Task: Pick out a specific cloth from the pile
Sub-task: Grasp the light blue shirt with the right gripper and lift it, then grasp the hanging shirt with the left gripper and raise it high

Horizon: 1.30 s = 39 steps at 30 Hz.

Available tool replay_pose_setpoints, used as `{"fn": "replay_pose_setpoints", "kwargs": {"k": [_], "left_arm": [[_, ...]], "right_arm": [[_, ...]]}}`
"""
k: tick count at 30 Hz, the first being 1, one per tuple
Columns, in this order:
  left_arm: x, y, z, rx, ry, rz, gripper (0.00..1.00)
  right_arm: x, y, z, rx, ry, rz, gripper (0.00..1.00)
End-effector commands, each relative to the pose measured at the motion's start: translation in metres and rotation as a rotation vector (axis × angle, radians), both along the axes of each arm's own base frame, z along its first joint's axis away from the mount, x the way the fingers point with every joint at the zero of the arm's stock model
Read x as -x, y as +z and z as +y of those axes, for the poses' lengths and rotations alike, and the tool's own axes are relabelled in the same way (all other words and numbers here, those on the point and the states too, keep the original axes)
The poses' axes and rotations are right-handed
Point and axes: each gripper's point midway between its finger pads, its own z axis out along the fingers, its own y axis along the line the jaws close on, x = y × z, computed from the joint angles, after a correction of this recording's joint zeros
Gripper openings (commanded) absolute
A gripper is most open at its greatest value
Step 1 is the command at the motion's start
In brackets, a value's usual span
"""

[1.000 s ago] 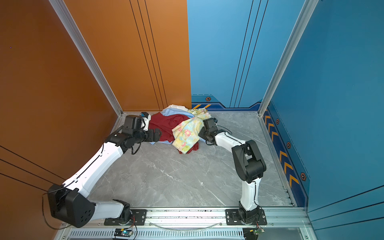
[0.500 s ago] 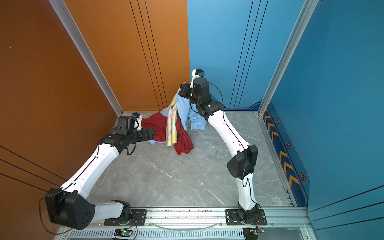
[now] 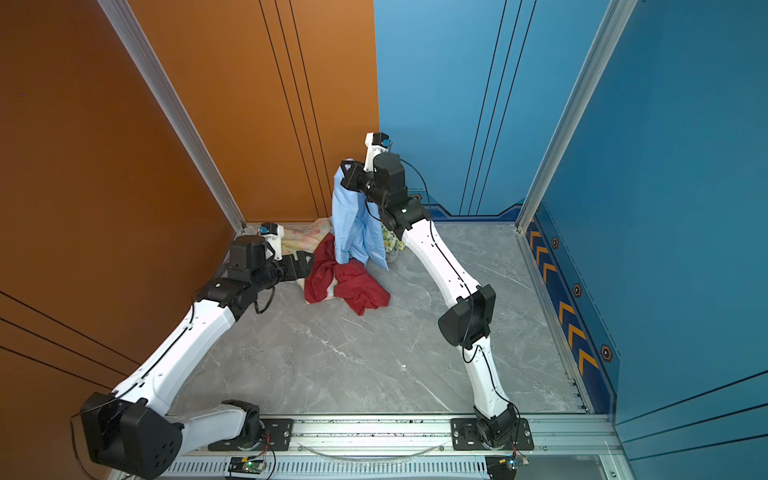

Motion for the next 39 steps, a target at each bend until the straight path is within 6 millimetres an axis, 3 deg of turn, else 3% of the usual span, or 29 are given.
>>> {"fn": "replay_pose_setpoints", "kwargs": {"k": [1,5,9,10,12,14,18,19,23,24,25,31,36,39], "left_arm": [[-0.014,0.015,-0.035,0.046,-0.094,-0.118,0.95],[-0.030,0.015,-0.073,0.043,-0.167,-0.179,1.00],[-0.055,0.010,-0.104,0.077,-0.209,-0.256,0.98],[-0.064,0.007,-0.108,0.064,-0.200,-0.281,0.98],[-0.084,0.000,-0.115,0.043,-0.191,-0.321,0.98],[-0.108,-0.007,-0.120,0.024,-0.157,-0.377,0.98],[-0.156,-0.006,-0.131,-0.027,-0.089,-0.474,0.99],[-0.166,-0.008,-0.133,-0.019,-0.082,-0.485,0.94],[-0.194,-0.004,-0.137,0.070,-0.073,-0.501,0.29],[-0.196,0.001,-0.138,0.079,-0.082,-0.510,0.05],[-0.197,0.006,-0.138,0.089,-0.082,-0.516,0.00],[-0.196,0.042,-0.119,0.150,-0.096,-0.520,0.00],[-0.193,0.075,-0.107,0.163,-0.100,-0.528,0.00],[-0.192,0.094,-0.101,0.171,-0.106,-0.535,0.00]], "right_arm": [[0.032,0.055,-0.005,-0.067,0.044,-0.122,0.00],[0.037,0.056,-0.004,-0.074,0.058,-0.114,0.00],[0.041,0.052,-0.002,-0.079,0.075,-0.101,0.00],[0.039,0.049,-0.001,-0.082,0.075,-0.097,0.00],[0.050,0.065,-0.008,-0.103,0.079,-0.118,0.00],[0.053,0.068,-0.009,-0.111,0.081,-0.120,0.00],[0.059,0.071,-0.014,-0.120,0.080,-0.124,0.00],[0.060,0.071,-0.015,-0.123,0.080,-0.124,0.00],[0.061,0.063,-0.026,-0.118,0.066,-0.097,0.00],[0.059,0.057,-0.029,-0.114,0.058,-0.084,0.00],[0.059,0.053,-0.032,-0.111,0.052,-0.078,0.00],[0.050,0.014,-0.059,-0.102,0.002,-0.012,0.00],[0.042,-0.039,-0.069,-0.056,-0.001,0.058,0.00],[0.039,-0.066,-0.070,-0.042,0.034,0.076,0.12]]}}
